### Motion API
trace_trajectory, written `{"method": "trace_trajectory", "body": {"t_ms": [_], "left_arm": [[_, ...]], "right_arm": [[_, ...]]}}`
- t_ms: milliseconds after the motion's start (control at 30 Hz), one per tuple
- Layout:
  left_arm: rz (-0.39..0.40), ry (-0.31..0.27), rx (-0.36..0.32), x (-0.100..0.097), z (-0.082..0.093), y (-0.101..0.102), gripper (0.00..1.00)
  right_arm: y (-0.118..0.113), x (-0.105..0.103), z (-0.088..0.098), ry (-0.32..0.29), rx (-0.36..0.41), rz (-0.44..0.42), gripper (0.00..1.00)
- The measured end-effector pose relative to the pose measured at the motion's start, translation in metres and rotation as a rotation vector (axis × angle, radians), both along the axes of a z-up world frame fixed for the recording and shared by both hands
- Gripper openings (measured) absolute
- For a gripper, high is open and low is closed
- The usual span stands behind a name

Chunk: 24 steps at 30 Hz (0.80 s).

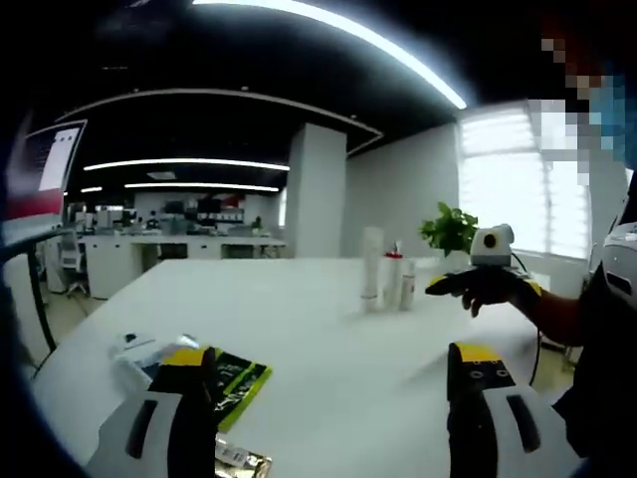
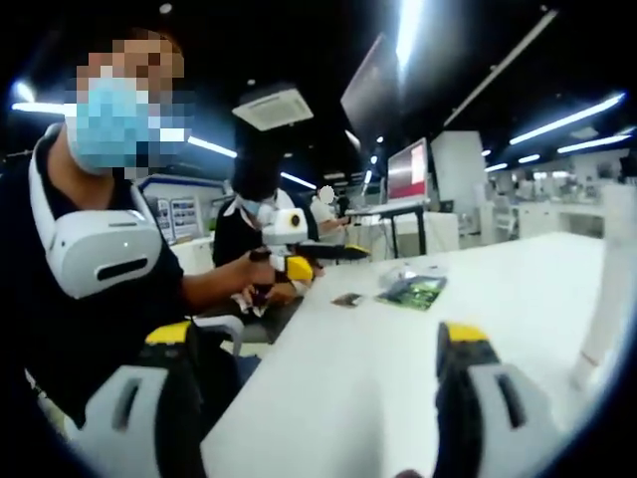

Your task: Arrange the skincare products in the storage area until every visible bottle or jar stands upright without overlapping.

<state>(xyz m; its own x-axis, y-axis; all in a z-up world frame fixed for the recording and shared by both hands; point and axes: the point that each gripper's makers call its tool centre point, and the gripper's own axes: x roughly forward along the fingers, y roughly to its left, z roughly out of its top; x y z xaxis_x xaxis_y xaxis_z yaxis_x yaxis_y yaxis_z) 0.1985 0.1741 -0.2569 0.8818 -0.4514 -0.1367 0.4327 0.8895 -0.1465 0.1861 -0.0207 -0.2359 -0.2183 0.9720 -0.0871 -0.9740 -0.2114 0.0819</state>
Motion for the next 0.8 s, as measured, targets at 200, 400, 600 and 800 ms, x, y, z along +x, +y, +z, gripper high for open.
{"method": "trace_trajectory", "body": {"t_ms": [200,400,600,800], "left_arm": [[0.049,0.037,-0.042,-0.003,-0.008,0.018,0.98],[0.098,0.063,-0.080,-0.006,-0.014,0.035,0.97],[0.149,0.076,-0.132,-0.007,-0.014,0.051,0.95],[0.201,0.106,-0.152,-0.007,-0.019,0.067,0.91]], "right_arm": [[0.015,-0.005,-0.001,-0.017,-0.023,0.017,1.00],[0.027,-0.007,-0.003,-0.032,-0.042,0.018,0.99],[0.038,-0.008,-0.008,-0.046,-0.065,0.024,0.98],[0.050,-0.012,-0.009,-0.081,-0.089,0.036,0.95]]}}
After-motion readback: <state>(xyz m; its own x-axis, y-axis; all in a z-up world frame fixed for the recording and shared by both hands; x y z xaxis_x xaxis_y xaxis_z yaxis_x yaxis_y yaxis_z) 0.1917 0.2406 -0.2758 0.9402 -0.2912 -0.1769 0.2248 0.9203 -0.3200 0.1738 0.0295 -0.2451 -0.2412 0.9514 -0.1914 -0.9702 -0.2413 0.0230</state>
